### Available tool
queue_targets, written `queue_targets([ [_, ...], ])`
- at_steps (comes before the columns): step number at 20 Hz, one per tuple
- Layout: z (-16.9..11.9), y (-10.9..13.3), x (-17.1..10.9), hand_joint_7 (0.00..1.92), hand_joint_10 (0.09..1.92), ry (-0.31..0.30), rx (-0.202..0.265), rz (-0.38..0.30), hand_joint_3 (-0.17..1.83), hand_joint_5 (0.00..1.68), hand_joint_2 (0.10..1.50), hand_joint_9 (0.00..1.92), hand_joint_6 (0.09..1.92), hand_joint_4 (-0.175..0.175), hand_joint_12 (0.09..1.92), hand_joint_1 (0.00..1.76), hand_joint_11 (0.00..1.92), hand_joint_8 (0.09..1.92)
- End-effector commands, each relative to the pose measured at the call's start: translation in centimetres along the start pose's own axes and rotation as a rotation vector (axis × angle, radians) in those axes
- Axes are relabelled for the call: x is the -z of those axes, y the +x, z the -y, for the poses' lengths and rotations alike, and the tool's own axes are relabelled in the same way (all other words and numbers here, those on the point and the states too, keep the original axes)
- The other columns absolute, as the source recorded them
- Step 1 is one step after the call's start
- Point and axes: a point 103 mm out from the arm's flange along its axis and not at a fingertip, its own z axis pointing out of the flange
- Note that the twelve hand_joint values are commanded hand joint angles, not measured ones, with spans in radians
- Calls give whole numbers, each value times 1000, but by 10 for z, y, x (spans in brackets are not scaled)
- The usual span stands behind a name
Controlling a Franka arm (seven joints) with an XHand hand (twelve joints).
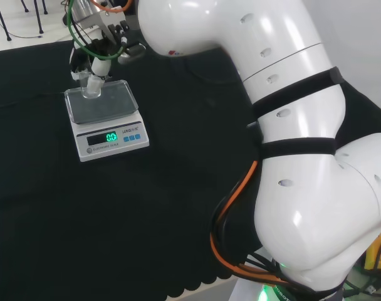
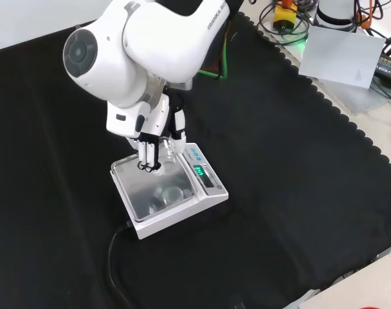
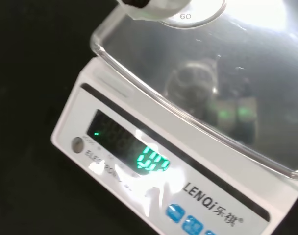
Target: Put the beaker on the electronic balance.
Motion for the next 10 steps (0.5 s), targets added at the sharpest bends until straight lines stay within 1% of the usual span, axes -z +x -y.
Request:
queue_targets([
  [1,-1,-15,-9,979,910,24,-15,0,1,940,1123,1187,1064,-175,819,1257,1196,1066],
  [8,-3,-18,-11,980,909,29,-16,-18,0,941,1123,1188,1062,-175,819,1257,1196,1065],
  [10,-8,-24,-16,981,909,30,-13,-30,0,942,1123,1189,1062,-175,819,1257,1196,1064],
])
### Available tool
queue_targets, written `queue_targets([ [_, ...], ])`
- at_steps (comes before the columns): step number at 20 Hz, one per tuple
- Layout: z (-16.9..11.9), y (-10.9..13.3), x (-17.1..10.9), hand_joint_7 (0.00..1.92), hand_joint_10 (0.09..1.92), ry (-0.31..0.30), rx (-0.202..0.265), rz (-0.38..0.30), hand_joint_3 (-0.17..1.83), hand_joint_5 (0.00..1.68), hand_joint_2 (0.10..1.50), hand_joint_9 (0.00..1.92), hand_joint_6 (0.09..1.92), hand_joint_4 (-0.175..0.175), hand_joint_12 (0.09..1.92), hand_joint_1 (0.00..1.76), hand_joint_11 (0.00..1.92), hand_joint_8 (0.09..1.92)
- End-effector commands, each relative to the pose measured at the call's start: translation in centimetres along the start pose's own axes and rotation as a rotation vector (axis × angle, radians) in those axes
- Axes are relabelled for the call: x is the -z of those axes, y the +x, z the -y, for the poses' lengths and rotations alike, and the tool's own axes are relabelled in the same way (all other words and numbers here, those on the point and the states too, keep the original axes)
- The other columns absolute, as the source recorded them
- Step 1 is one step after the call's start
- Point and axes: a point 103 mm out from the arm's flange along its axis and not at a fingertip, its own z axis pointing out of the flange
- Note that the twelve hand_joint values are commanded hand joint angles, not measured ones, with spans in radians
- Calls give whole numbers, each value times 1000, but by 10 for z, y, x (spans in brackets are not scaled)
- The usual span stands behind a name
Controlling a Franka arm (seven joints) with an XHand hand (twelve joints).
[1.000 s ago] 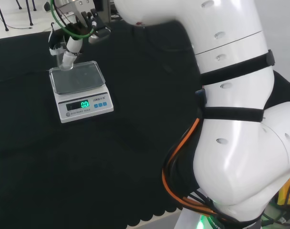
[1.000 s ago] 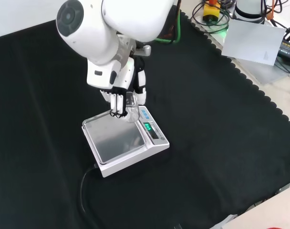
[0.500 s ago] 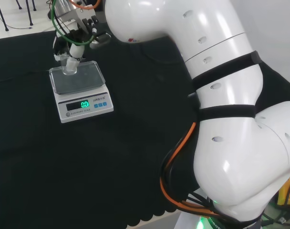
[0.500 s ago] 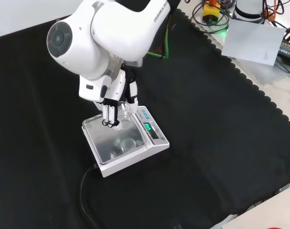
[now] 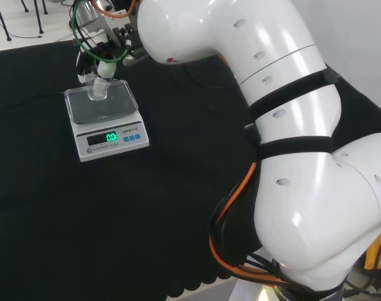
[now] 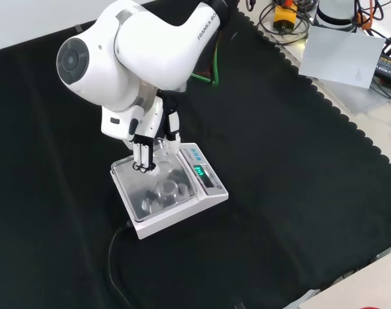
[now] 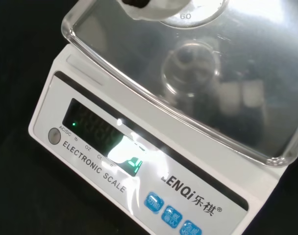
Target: Put the beaker on the electronic balance.
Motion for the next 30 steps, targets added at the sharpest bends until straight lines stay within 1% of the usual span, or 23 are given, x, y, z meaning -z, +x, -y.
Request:
queue_targets([
  [1,-10,-13,-12,981,909,4,-1,-18,0,942,1122,1189,1062,-175,819,1257,1197,1064],
  [2,-12,-14,-16,981,909,-4,-3,-9,0,942,1122,1189,1062,-175,819,1257,1197,1064],
  [5,-13,-11,-24,981,908,-54,-13,27,0,942,1122,1189,1061,-175,819,1257,1197,1064],
  [8,-16,-9,-32,981,908,-42,-28,48,0,942,1122,1189,1061,-175,819,1258,1196,1063],
  [12,-18,-10,-35,981,908,-36,-31,42,0,942,1122,1190,1060,-175,819,1258,1196,1063],
  [15,-23,-10,-44,982,907,-37,-35,39,0,943,1122,1190,1060,-175,819,1258,1196,1063],
  [24,-23,-10,-48,982,906,-57,-25,33,0,943,1122,1189,1060,-175,818,1258,1195,1062],
  [27,-20,-11,-51,960,901,-43,-29,32,3,922,1130,1150,1088,-175,824,1252,1198,1090],
  [29,-19,-12,-52,976,864,-30,-29,25,0,946,1124,1124,1058,-175,822,1189,1232,1020],
  [30,-18,-13,-52,959,825,-17,-28,20,-1,954,1121,1118,1047,-152,828,1163,1266,983],
])
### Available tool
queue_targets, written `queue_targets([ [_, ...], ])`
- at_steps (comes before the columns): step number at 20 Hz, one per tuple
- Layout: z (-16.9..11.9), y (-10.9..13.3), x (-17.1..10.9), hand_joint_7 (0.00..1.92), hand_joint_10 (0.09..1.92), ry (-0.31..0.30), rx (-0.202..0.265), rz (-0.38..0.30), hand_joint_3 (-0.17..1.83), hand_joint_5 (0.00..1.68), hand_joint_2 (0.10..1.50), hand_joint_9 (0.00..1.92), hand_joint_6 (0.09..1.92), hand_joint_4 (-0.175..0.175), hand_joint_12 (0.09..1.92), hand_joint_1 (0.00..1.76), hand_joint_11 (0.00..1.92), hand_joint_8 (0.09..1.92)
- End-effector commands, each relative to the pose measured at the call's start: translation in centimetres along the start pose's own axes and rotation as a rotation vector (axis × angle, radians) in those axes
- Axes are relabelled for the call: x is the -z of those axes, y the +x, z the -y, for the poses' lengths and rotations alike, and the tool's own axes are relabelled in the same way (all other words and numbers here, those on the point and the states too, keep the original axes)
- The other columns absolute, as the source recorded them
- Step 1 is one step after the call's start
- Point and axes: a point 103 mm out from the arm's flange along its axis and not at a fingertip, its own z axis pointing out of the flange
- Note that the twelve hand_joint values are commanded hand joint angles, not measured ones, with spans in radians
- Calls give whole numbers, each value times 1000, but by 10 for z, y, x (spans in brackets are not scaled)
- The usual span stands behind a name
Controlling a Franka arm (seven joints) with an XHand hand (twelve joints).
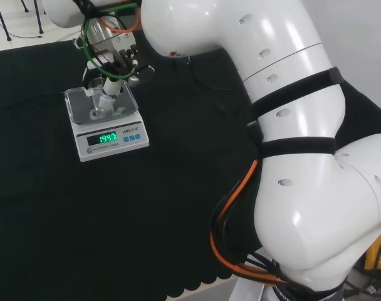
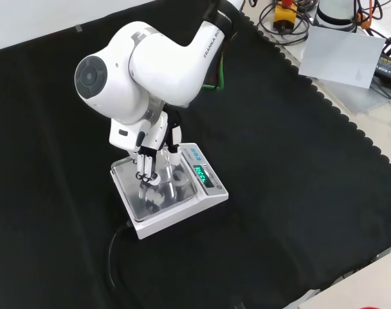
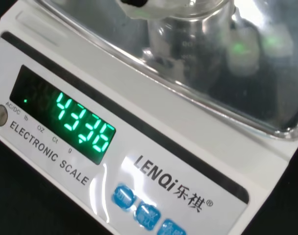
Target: Put the beaker on the electronic balance.
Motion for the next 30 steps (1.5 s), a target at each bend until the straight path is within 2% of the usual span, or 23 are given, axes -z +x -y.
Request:
queue_targets([
  [1,5,-3,-1,924,775,32,-2,-12,-64,892,1105,1108,1013,-125,838,1153,1277,954],
  [4,6,-4,0,768,685,43,-1,-18,-161,668,1023,1010,940,-80,937,1096,1169,904],
  [6,6,-5,-1,626,689,54,-2,-21,-173,444,968,855,852,-67,1050,1034,1013,876],
  [8,6,-5,-1,494,731,63,-4,-21,-175,314,934,698,730,-56,1166,972,854,853],
  [15,6,-5,-2,153,858,110,-1,-24,-175,174,881,258,318,-31,1349,838,474,775],
  [17,8,-5,-2,68,892,154,-8,-27,-175,135,862,140,191,-16,1387,793,385,748],
  [19,11,-4,-1,18,578,165,2,-53,-150,44,810,42,87,19,1448,711,176,315],
  [20,12,-4,-1,8,370,166,3,-56,-140,22,788,20,87,33,1459,664,96,165],
  [21,14,-3,1,3,203,169,3,-60,-132,10,760,9,87,54,1432,589,48,87],
  [22,16,-2,2,1,103,162,6,-63,-122,4,737,4,87,70,1396,533,23,87],
  [25,28,3,13,0,87,124,17,-49,-95,0,703,0,87,95,1298,443,1,87],
  [30,50,9,33,0,87,56,24,-17,-82,0,693,0,87,98,1267,428,0,87],
])
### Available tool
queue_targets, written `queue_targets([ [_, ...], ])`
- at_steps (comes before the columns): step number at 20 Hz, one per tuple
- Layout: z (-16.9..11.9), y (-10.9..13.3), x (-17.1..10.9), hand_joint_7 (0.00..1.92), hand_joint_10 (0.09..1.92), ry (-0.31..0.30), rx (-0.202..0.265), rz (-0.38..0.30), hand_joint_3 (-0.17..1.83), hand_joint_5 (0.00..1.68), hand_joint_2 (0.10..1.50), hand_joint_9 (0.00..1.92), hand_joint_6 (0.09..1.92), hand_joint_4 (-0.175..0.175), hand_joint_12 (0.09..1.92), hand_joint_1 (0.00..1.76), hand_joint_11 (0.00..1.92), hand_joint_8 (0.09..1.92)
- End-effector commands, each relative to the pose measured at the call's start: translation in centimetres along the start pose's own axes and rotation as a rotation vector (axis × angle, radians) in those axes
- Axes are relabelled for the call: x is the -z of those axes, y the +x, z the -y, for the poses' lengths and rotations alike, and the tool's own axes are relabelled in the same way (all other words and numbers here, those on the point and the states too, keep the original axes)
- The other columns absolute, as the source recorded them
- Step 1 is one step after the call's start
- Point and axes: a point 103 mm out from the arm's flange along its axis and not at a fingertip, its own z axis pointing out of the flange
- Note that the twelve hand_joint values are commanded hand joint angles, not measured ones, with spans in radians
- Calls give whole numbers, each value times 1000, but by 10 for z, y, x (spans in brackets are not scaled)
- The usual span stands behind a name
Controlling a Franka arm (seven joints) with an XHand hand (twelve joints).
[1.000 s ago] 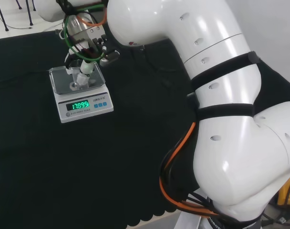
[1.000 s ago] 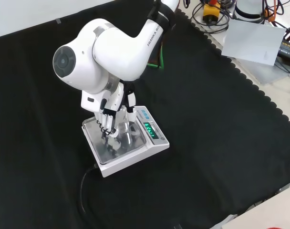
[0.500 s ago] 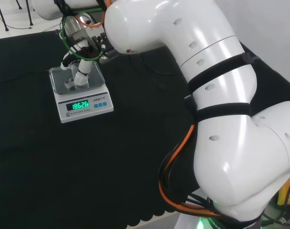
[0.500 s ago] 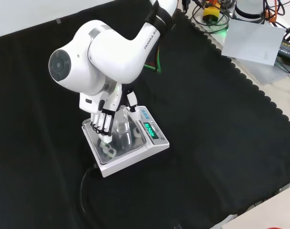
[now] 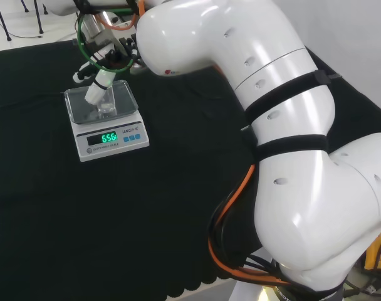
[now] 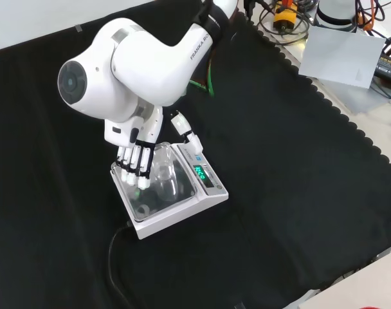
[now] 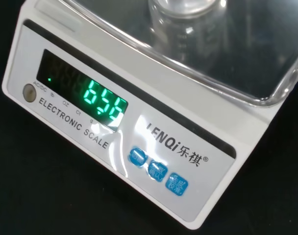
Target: Put the beaker on the electronic balance.
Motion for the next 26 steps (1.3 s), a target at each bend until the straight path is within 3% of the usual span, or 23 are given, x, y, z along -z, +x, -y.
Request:
queue_targets([
  [1,33,13,9,0,87,-87,24,30,-77,0,691,0,87,97,1260,428,0,87],
  [9,60,16,39,0,87,-214,12,63,-54,0,695,0,87,83,1197,441,0,87],
  [15,81,18,43,0,87,-313,22,80,-12,0,708,0,87,74,579,460,0,87],
  [19,113,21,37,0,87,-364,-20,135,0,0,725,0,87,54,464,469,0,87],
  [23,154,17,33,5,87,-418,-26,136,6,0,743,0,87,43,747,468,0,87],
  [26,181,9,29,120,105,-447,-42,118,10,36,756,176,87,25,1172,485,0,87],
])
